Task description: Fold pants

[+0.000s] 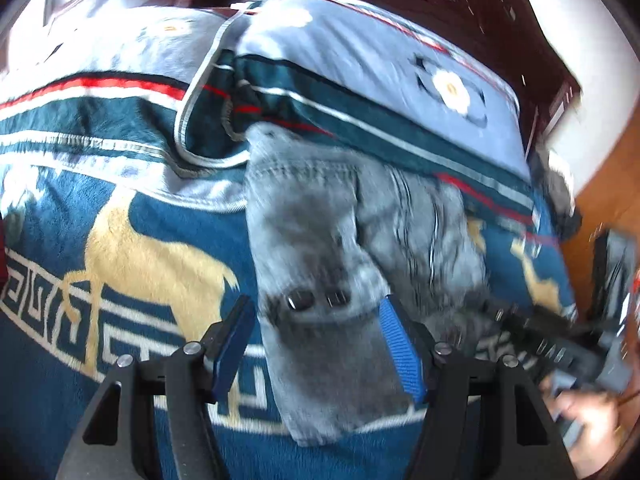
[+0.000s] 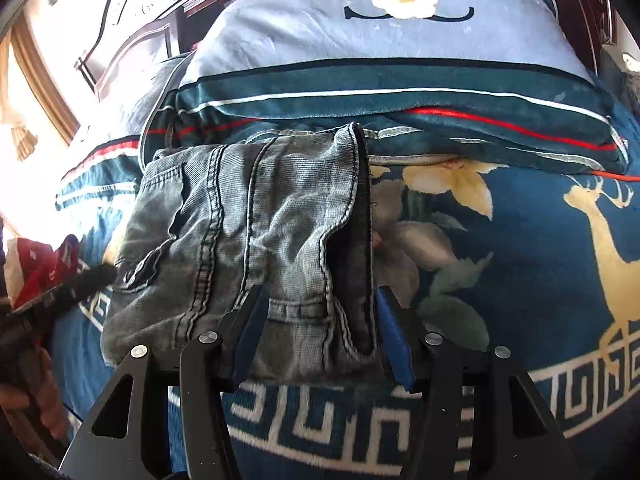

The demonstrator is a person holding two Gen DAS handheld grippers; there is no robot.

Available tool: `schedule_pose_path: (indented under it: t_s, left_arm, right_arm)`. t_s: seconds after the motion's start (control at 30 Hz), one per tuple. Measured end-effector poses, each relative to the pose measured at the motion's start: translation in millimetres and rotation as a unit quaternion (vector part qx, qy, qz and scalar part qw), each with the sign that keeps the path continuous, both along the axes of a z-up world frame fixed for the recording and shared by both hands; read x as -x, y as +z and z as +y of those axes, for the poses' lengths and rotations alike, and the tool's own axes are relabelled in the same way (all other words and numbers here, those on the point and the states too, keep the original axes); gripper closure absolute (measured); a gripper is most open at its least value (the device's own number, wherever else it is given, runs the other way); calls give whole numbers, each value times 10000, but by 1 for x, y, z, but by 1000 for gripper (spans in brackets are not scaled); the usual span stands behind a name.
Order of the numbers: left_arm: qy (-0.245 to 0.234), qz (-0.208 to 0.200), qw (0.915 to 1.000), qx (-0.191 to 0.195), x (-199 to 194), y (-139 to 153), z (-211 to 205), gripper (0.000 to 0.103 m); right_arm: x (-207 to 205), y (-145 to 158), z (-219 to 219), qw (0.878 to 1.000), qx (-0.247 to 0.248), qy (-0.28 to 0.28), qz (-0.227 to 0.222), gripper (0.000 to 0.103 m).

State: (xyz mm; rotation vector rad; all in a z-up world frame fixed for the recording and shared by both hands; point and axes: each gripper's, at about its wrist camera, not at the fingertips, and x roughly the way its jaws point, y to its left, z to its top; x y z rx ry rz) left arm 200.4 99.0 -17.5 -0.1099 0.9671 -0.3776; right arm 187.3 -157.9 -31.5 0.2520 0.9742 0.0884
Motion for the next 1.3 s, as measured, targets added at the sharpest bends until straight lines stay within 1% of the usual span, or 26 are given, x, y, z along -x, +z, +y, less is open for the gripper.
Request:
schedule_pose_path:
  t_s: [0.07,0.13,0.17,0.2,0.23,0.3,0.33,0.37,0.5,0.63,0.77,0.8,0.87,0.9,0.97,1.03,1.1,1.23,1.3]
  left_arm:
    - [-60,49,9992,-381,2,-7,-9,36]
    - [-87,41,9982,-590,4,-14,-13,35]
    - [-56,29,9980,-633,5,-18,-13,34]
    - [-15,41,9982,-594,6,-20,-12,31]
    - [43,69,9984,-554,6,-22,-9,26]
    - [147,80,9982,-570,5,-27,-6,20]
    - [149,53,9981,-588,5,-27,-6,19]
    - [139,26,9981,-601,6,-27,-6,19]
    - [193,-52,9978,-638,11,-21,-6,21]
    - [316,-77,9978,-574,21,-8,-4,21]
    - [468,-91,9981,-387,36,8,-3,19]
    - [523,-102,9979,-374,40,12,-3,18]
    - [617,-135,9974,-354,49,20,-2,13]
    - [672,-164,9969,-385,53,25,-3,9]
    - [747,-270,9960,-414,62,35,-2,7]
    - [804,-349,9951,-468,72,44,-2,3]
    - [870,-359,9942,-514,81,52,0,2]
    - [1026,-366,9929,-481,98,66,4,0]
    - [1073,-415,9915,-614,106,71,3,0]
  right_arm:
    - [3,0,0,10000,64,-5,7,49]
    - [4,-5,0,9998,165,-30,97,49]
    - [4,-9,0,9996,218,-51,153,49]
    - [4,-13,-1,9993,283,-66,221,49]
    - [3,-19,-2,9990,331,-68,305,48]
    - [3,-27,-3,9984,403,-107,389,43]
    - [3,-29,-4,9981,456,-143,398,38]
    - [3,-30,-5,9978,505,-174,403,36]
    - [3,-26,-4,9973,571,-186,425,36]
    - [12,-13,-4,9977,555,-159,353,35]
    - [26,2,-2,9984,475,-149,253,34]
    - [29,5,-2,9985,468,-148,230,34]
    - [39,15,1,9988,442,-116,145,31]
    - [43,20,2,9989,442,-91,110,30]
    - [55,32,5,9990,449,-30,12,27]
    - [66,42,7,9990,450,0,-71,22]
    - [79,51,7,9991,399,8,-137,20]
    - [103,63,8,9995,240,96,-179,14]
    - [115,67,11,9994,239,203,-156,11]
